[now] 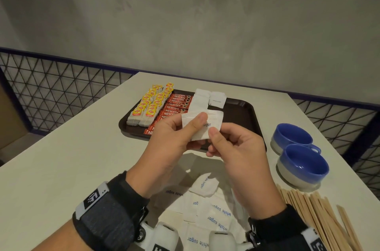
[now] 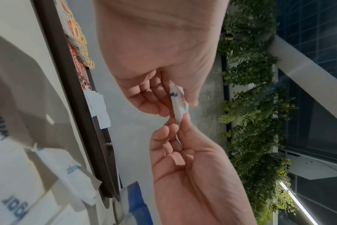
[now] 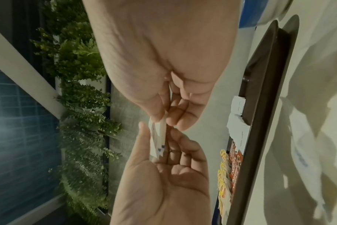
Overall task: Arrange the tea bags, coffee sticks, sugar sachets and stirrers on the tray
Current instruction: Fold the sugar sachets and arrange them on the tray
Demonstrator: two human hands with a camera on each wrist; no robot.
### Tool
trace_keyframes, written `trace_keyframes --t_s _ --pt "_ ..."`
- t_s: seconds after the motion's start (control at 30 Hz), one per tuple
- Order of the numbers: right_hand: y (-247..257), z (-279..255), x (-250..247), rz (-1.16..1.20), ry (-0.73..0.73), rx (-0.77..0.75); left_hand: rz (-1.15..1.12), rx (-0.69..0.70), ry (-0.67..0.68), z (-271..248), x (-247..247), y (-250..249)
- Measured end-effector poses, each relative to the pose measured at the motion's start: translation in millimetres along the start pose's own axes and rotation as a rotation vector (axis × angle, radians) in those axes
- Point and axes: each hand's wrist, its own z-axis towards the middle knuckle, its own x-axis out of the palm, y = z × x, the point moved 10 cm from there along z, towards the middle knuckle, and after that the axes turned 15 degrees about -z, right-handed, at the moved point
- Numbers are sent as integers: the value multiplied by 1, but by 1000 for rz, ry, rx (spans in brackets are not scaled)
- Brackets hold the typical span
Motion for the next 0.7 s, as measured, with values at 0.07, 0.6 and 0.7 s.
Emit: trace_keyframes --t_s 0.07,0.6,0.7 --pt "0 0 -2 8 -18 0 2 -8 33 -1 4 1" --pt "-6 2 -1 65 5 54 13 8 -24 -1 -3 2" --pt "-6 1 -1 72 -6 62 10 10 -10 -2 -1 1"
